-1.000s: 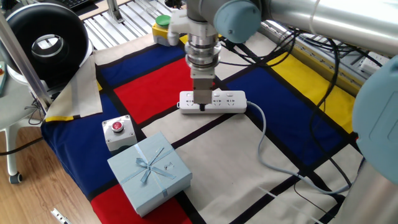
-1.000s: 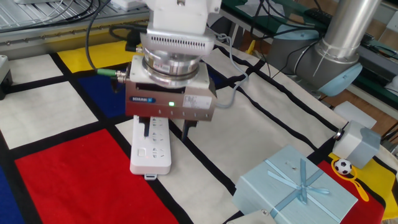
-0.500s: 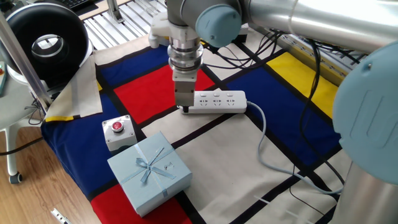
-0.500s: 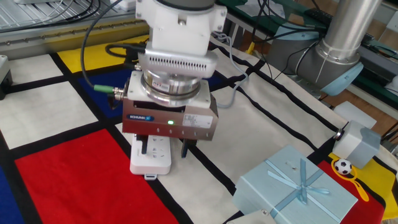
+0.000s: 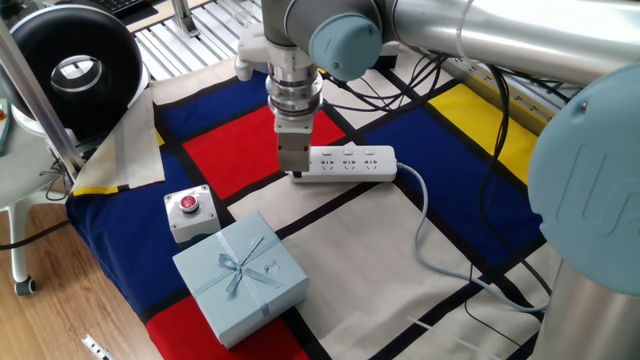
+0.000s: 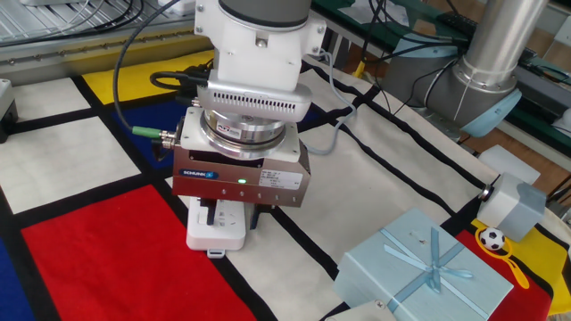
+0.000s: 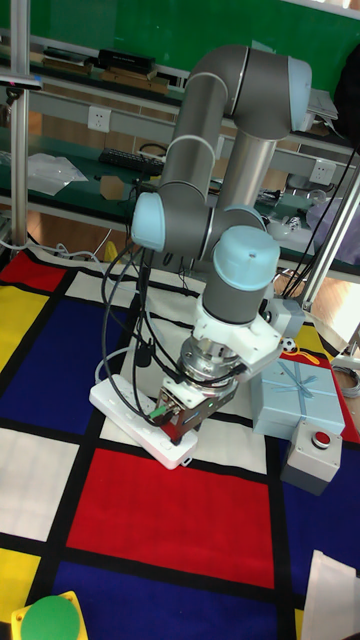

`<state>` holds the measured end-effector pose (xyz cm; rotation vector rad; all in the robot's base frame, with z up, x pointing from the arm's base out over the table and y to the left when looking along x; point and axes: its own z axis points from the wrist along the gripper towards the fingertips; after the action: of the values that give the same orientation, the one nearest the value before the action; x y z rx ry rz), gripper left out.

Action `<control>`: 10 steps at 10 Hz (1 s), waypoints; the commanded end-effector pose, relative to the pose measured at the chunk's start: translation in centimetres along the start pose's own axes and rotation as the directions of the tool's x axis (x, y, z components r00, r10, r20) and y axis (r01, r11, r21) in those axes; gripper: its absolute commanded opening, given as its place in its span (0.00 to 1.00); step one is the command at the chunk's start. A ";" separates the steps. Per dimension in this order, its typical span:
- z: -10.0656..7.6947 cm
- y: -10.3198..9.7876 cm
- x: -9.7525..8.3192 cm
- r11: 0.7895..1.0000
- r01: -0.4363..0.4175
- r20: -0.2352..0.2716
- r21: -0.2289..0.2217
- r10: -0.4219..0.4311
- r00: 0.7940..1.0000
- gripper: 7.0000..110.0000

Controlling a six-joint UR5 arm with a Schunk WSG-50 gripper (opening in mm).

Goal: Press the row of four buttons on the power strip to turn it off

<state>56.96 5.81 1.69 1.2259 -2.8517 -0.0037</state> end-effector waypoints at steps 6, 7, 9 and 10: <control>0.3 -0.6 0.6 1.000 0.002 0.013 -0.002 -0.002 1.000 0.36; 0.2 -0.5 0.6 1.000 0.002 0.015 -0.004 -0.002 1.000 0.36; 0.2 -0.5 0.6 1.000 -0.004 0.015 -0.004 0.004 1.000 0.36; 0.3 -0.5 0.6 1.000 -0.010 0.015 -0.004 0.010 1.000 0.36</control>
<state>56.86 4.94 1.36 1.2341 -2.8546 -0.0026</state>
